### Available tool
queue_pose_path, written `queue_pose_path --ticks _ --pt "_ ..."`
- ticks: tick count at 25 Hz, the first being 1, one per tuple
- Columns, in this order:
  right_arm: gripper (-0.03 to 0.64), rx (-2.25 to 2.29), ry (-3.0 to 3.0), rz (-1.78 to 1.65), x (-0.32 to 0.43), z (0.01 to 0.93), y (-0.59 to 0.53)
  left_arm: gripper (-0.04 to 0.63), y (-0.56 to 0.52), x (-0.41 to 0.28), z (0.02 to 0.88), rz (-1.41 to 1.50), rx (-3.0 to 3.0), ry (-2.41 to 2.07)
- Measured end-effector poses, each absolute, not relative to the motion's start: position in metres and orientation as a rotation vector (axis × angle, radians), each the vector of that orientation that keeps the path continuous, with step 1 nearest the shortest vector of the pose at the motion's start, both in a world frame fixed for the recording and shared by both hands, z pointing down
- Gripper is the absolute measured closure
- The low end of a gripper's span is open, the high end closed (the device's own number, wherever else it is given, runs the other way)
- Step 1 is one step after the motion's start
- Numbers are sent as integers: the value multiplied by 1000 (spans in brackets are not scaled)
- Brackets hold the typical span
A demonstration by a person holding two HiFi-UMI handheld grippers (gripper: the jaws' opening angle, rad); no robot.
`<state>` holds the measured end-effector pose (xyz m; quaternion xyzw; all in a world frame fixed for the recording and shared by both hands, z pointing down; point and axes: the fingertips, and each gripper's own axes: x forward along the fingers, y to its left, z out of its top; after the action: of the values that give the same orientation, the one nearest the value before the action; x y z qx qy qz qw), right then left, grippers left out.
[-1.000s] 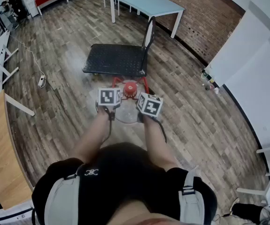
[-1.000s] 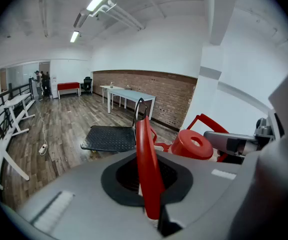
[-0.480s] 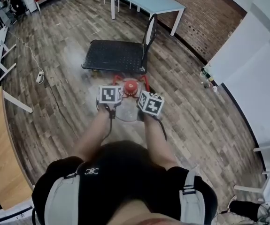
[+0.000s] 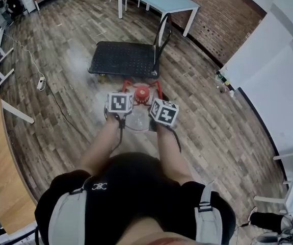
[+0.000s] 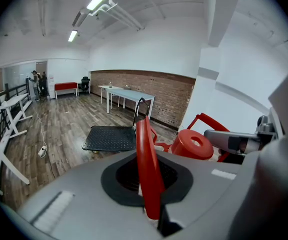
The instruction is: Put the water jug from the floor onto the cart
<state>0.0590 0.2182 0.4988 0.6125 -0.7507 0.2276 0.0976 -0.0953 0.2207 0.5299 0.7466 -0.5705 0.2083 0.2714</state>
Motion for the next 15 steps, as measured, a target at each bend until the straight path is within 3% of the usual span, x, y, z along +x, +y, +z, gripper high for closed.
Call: queue_pose_path --ticks 15 --pt "555 1813 -2195 692 16 518 232 594 230 -134 549 603 2043 -1492"
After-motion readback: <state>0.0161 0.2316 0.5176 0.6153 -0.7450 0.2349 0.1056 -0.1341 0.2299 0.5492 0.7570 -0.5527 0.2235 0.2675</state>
